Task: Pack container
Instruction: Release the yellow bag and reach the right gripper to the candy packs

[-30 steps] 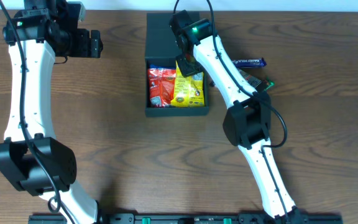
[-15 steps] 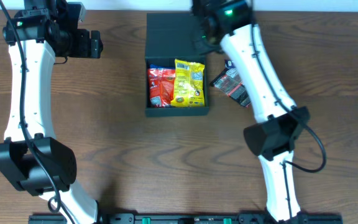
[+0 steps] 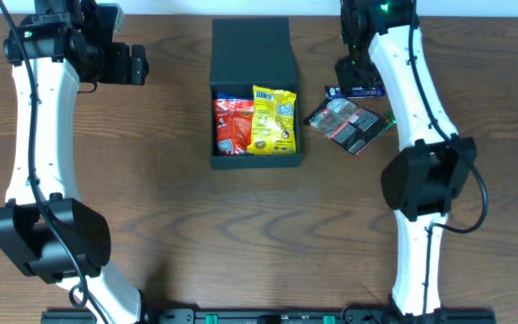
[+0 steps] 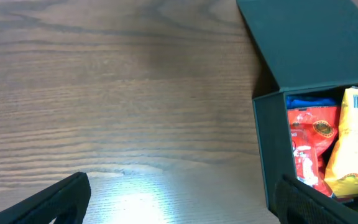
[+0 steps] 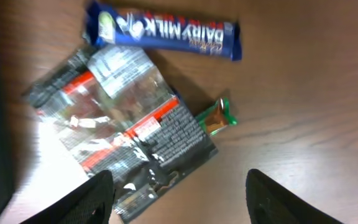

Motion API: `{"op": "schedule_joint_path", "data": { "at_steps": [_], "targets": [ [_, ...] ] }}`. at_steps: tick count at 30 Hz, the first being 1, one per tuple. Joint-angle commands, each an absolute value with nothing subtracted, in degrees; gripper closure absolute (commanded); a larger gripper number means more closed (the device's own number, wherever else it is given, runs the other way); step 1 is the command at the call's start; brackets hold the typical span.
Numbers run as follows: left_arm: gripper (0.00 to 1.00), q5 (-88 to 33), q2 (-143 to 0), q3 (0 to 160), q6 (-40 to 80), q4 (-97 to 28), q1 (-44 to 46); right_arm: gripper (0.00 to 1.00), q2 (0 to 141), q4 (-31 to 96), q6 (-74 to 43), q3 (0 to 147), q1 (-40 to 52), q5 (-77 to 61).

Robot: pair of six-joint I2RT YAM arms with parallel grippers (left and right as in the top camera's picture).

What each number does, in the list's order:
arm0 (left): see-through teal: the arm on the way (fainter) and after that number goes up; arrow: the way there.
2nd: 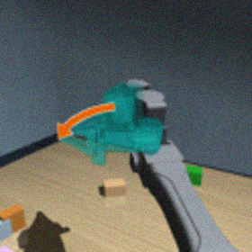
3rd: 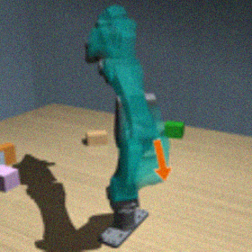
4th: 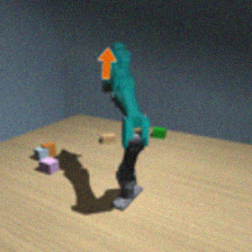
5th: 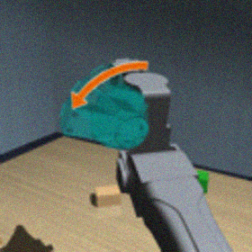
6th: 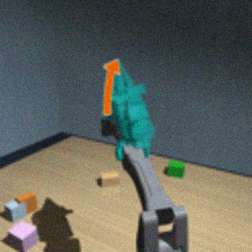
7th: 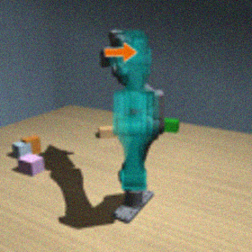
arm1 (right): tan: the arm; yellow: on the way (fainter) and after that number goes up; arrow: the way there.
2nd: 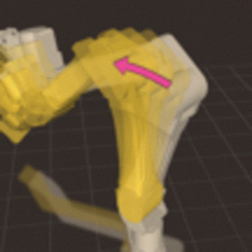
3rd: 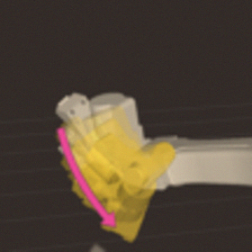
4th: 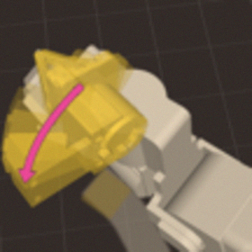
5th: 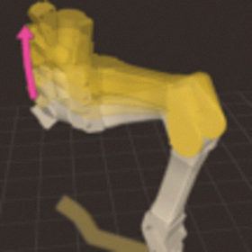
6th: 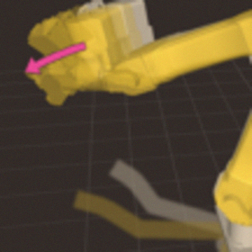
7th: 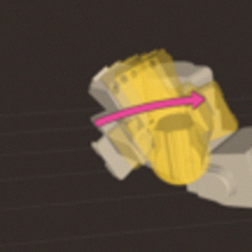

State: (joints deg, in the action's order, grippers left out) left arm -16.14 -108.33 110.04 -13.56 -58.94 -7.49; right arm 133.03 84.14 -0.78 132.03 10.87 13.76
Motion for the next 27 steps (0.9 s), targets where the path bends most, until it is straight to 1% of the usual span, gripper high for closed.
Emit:
{"op": "schedule_joint_path", "data": {
  "at_steps": [1,4,5,7,8,9,13,16,19,27],
  "targets": [
    [0.05,-16.1,-108.6,110.0,-14.2,-59.4,-9.0,0.31,122.6,80.6,1.9,121.9,9.2,13.9],
    [0.05,-16.1,-108.6,110.0,-14.2,-58.9,-9.9,0.29,114.6,70.9,4.3,106.7,7.1,12.5],
    [0.05,-16.1,-108.6,110.0,-14.2,-58.6,-10.1,0.27,113.2,67.9,5.5,102.6,7.0,11.6],
    [0.05,-16.1,-108.6,110.0,-14.7,-58.3,-10.1,0.20,112.7,63.5,7.0,97.3,8.4,11.0],
    [0.05,-16.1,-108.7,110.0,-14.9,-58.1,-10.1,0.17,113.0,61.4,7.2,95.0,10.1,12.6],
    [0.04,-16.1,-108.7,110.0,-14.9,-58.0,-10.1,0.16,113.2,60.0,7.2,93.8,11.2,14.3],
    [0.05,-16.1,-108.7,110.0,-14.9,-58.1,-10.0,0.06,113.6,52.1,7.2,89.3,16.2,20.8],
    [0.05,-16.1,-108.7,110.0,-14.8,-58.5,-10.0,0.06,113.6,47.5,8.1,86.5,18.7,21.2],
    [0.05,-16.1,-108.7,110.0,-14.8,-58.5,-10.0,0.09,113.6,45.0,10.0,84.0,19.9,21.3],
    [0.05,-16.1,-108.7,110.0,-14.8,-58.5,-10.0,0.12,113.6,38.1,11.4,78.3,20.3,23.3]
  ]
}}
